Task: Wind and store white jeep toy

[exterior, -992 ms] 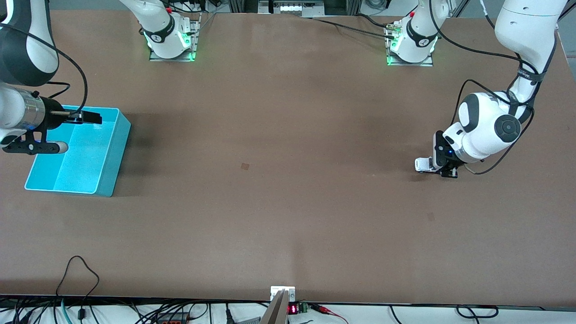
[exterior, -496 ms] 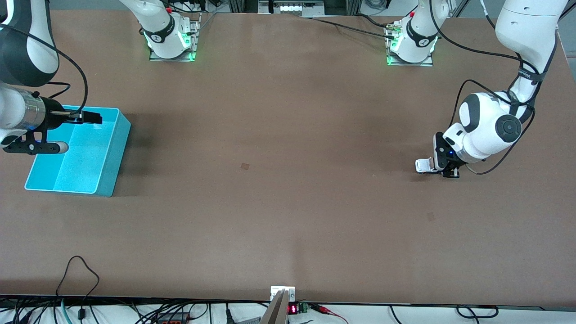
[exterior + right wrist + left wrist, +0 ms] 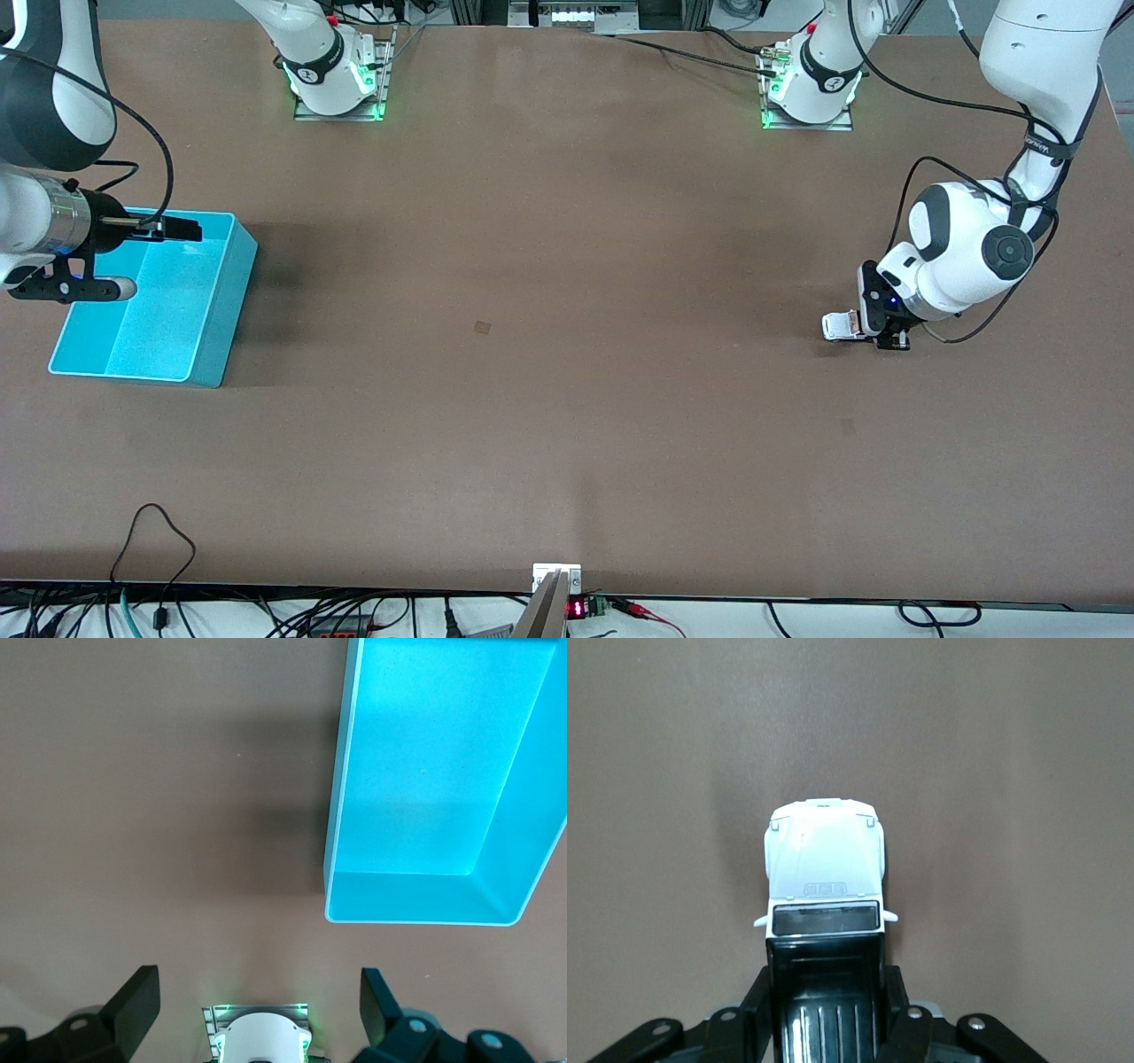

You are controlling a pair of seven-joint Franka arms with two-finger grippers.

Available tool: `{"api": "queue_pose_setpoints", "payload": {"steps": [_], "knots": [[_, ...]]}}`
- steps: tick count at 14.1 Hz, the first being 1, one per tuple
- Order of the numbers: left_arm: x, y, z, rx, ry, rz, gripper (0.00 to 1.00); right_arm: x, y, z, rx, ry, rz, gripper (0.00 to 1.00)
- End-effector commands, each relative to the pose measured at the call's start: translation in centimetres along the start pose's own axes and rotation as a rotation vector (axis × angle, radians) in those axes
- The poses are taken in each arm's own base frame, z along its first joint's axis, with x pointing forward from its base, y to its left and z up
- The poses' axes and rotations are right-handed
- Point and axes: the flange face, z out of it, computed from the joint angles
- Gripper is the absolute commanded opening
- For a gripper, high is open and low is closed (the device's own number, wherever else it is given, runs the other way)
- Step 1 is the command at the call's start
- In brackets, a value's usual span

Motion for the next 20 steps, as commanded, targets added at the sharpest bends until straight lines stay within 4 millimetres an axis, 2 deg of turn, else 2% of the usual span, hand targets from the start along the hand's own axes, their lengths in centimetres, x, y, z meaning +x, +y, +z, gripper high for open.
{"api": "queue_pose_setpoints", "payload": {"steps": [1,8,11,14,17,19,20], "knots": [[-0.7,0.2,0.7,-0.018,0.002,-0.02,0.2,-0.1,0.2,0.0,-0.009,-0.011,-0.004,1.0],[-2.7,0.2,2.0,-0.032,0.005,-0.062,0.19,-0.1,0.2,-0.1,-0.009,-0.009,-0.006,1.0],[-5.7,-0.2,2.9,-0.032,0.008,-0.1,0.19,-0.1,0.2,-0.1,-0.009,-0.009,-0.006,1.0],[-7.7,-0.3,2.7,-0.029,-0.033,-0.068,0.19,-0.1,0.0,-0.2,-0.01,-0.006,-0.007,1.0],[-9.5,0.2,3.1,-0.036,-0.03,-0.093,0.19,0.0,0.3,-0.1,-0.008,-0.008,-0.003,1.0],[-9.9,0.5,3.6,-0.045,-0.028,-0.088,0.19,0.2,0.6,0.3,-0.006,-0.017,0.001,1.0],[-10.9,0.8,4.0,-0.051,-0.024,-0.088,0.19,0.2,0.6,0.3,-0.006,-0.019,0.001,1.0]]}}
